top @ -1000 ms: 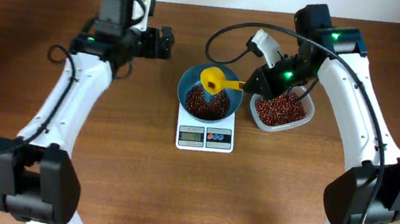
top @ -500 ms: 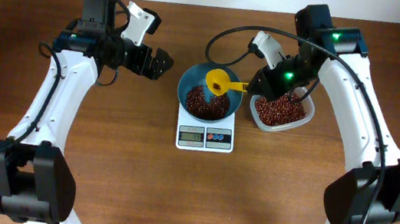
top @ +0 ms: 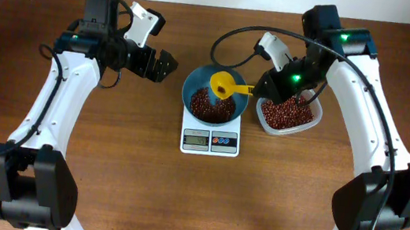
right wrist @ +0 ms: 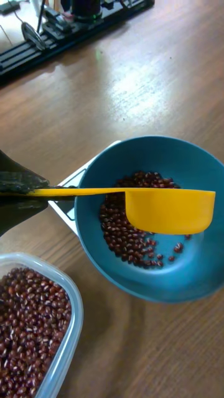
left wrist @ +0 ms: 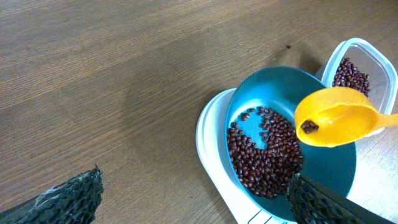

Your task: Scoop item into bowl and weigh 50g on scale

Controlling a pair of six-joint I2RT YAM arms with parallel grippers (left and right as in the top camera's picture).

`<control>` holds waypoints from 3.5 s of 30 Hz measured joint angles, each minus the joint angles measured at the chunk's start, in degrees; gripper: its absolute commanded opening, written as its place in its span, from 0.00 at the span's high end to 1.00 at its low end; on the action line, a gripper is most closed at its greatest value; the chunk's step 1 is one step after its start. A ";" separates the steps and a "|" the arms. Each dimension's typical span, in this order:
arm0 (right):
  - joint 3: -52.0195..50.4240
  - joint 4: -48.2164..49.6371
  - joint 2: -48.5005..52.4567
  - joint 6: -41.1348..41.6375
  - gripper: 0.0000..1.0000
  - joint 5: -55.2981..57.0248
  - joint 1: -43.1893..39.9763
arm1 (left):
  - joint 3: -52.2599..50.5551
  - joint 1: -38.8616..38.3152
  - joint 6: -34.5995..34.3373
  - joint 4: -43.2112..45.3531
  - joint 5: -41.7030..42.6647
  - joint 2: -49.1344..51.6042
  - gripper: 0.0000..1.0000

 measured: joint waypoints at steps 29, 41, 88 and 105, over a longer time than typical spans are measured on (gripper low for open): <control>6.47 -7.02 -1.90 16.63 0.96 15.82 6.21 | 0.00 0.00 0.00 -0.04 0.42 0.00 0.01; 6.49 -5.84 -1.90 15.02 0.96 12.13 6.21 | 0.00 0.00 0.00 -0.04 0.42 0.00 0.01; 8.04 -9.97 -1.90 13.70 0.96 18.25 8.66 | 0.00 0.00 0.00 -0.09 0.42 0.00 0.01; 9.64 -9.97 -1.90 13.53 0.96 28.79 14.51 | 0.00 0.00 0.00 -0.15 0.42 0.00 0.01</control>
